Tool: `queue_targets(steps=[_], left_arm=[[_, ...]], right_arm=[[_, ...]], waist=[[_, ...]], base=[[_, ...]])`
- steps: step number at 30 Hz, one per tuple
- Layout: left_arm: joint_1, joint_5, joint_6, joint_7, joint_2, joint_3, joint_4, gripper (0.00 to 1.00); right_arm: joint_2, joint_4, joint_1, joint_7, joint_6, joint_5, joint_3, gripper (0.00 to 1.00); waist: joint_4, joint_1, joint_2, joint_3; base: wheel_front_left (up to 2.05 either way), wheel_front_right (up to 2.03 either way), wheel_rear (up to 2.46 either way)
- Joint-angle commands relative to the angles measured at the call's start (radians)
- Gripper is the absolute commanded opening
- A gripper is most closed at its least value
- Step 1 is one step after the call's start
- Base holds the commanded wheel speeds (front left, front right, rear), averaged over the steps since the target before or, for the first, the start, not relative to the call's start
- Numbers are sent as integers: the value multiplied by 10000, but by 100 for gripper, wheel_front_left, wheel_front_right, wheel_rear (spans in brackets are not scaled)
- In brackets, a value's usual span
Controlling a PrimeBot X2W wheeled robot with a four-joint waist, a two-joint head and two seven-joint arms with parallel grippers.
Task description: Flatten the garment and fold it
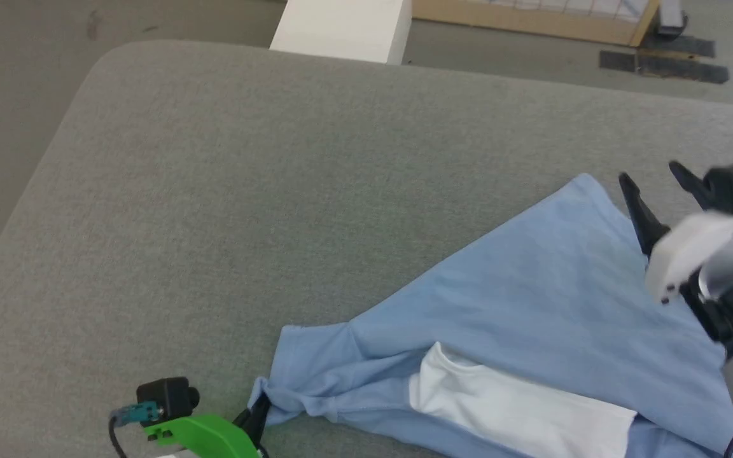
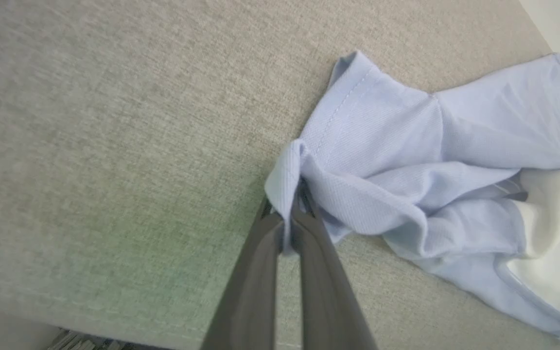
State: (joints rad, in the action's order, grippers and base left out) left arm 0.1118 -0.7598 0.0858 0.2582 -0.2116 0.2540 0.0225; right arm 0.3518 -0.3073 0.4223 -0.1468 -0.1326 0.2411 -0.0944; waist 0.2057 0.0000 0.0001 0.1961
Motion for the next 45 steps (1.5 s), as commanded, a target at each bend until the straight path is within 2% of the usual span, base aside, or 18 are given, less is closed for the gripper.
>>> queue_targets(steps=[1,9,16,17,18,19,20,21,23,25,27,32,36,40,45], left_arm=[[-246,-16,-114,-92,105,64,80,0],[-723,-52,-377,-356,534,366,597,0],[-935,-103,-566,-539,742,522,1029,0],[-949,-108,-577,-551,748,529,1070,0],[-959,-117,-588,-564,755,535,1112,0],[-959,-126,-593,-573,758,536,1141,0],[-952,-131,-591,-579,751,535,1172,0],[-947,-131,-587,-576,740,535,1189,0],[-939,-139,-575,-564,714,531,1197,0],[-897,-147,-553,-562,655,497,1183,0],[-804,-148,-503,-559,562,438,1143,0],[-479,-119,-345,-589,301,275,865,0],[-222,-56,-189,-674,86,107,513,0],[-133,109,-26,-1025,-115,-176,77,0],[-412,413,4,-1649,-336,-509,-560,0]], right_arm=[[37,-424,501,-184,19,100,-146,100],[326,-2713,2229,-2122,19,196,-619,100],[416,-3712,2731,-4478,19,217,-497,100],[401,-3786,2744,-4746,19,205,-423,79],[370,-3874,2739,-5090,19,169,-311,45],[342,-3923,2716,-5346,19,109,-239,35],[311,-3935,2675,-5593,19,18,-172,20],[283,-3919,2629,-5730,19,-48,-105,0],[219,-3738,2483,-5749,19,-160,26,0],[124,-3405,2246,-5287,19,-265,236,0],[9,-3045,1909,-4511,19,-331,545,0],[-752,-2047,664,-2078,19,-284,1987,0],[-1409,-1086,-538,-775,19,-282,2817,0],[-1897,104,-1681,-257,19,-95,3252,0],[-2182,1765,-2664,-435,19,135,3482,0]], waist=[[504,0,-1,519],[1359,0,-1,1326],[1688,0,-1,1559],[1693,0,-1,1555],[1687,0,-1,1537],[1672,0,-1,1504],[1640,0,-1,1456],[1609,0,-1,1412],[1515,0,-1,1288],[1379,0,-1,1090],[1209,0,-1,847],[688,0,-1,110],[177,0,-1,-401],[-368,0,-1,-741],[-995,0,-1,-1116]], base=[[0,0,0],[0,0,0],[0,0,0],[0,0,0],[0,0,0],[0,0,0],[0,0,0],[0,0,0],[0,0,0],[0,0,0],[0,0,0],[0,0,0],[0,0,0],[0,0,0],[0,0,0]])
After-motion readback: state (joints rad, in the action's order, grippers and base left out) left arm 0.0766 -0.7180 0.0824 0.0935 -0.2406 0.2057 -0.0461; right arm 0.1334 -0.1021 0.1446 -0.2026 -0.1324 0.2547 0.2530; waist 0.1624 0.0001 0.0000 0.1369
